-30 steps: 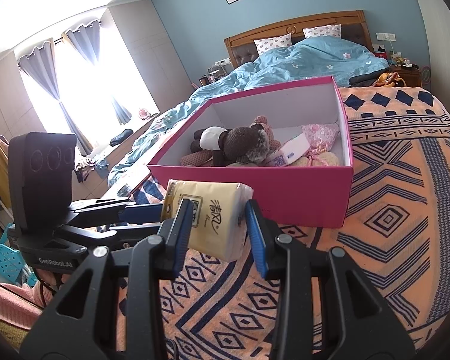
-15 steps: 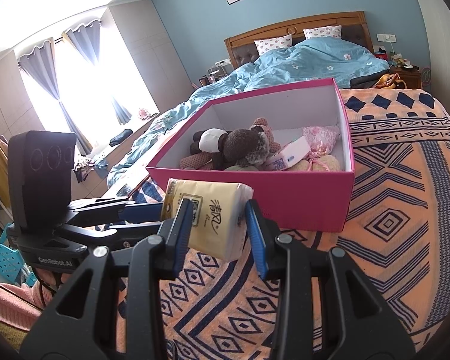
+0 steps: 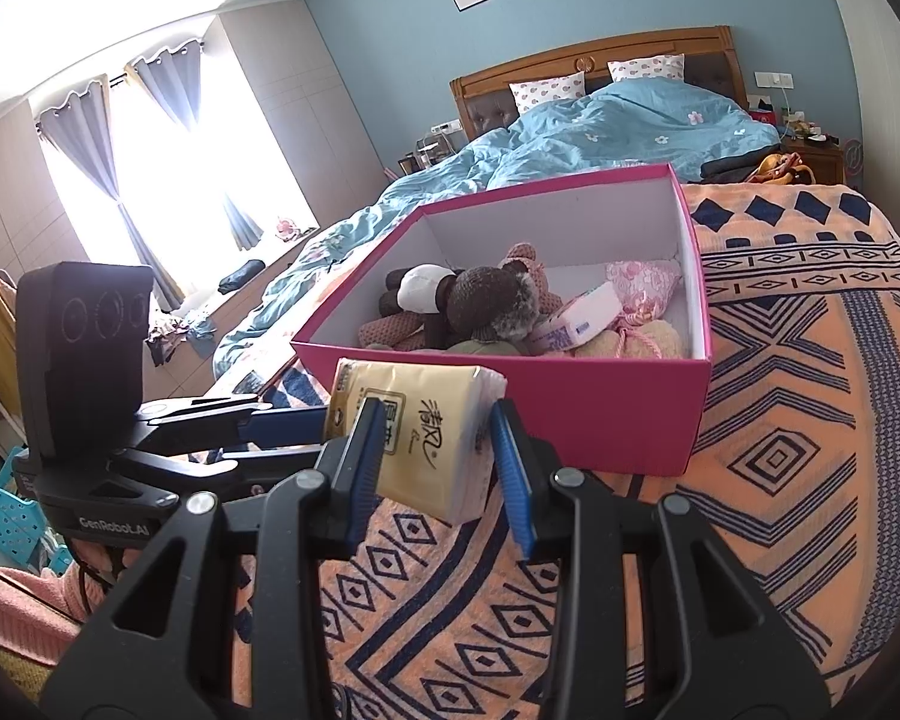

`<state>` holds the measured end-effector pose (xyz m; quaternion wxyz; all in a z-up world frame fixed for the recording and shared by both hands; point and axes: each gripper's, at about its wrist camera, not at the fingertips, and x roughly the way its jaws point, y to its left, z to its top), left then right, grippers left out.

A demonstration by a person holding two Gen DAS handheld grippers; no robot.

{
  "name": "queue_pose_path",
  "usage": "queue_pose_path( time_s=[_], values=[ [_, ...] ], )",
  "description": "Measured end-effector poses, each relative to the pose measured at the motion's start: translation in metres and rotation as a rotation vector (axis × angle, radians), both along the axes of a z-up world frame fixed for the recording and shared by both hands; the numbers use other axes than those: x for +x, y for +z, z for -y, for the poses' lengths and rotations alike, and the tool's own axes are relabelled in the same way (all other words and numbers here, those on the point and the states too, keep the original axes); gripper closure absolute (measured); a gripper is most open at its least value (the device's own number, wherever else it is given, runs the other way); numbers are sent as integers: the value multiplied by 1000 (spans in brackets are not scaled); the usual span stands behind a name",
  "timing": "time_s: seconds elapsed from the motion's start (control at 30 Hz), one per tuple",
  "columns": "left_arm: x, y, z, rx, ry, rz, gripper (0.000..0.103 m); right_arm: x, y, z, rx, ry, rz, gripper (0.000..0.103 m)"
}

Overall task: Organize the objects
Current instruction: 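Carry the tan tissue packet with both grippers toward the magenta box, then move the held tissue packet with both grippers over the box opening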

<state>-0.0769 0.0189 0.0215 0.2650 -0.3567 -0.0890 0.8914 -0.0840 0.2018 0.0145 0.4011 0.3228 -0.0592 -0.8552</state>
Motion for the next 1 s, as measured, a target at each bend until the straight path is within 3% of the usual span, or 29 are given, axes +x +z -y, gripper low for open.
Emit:
queue_pose_path(
  time_s=[1.0],
  values=[
    [-11, 5, 4, -18, 17, -14, 63, -6, 7, 4, 3, 1, -18, 63]
  ],
)
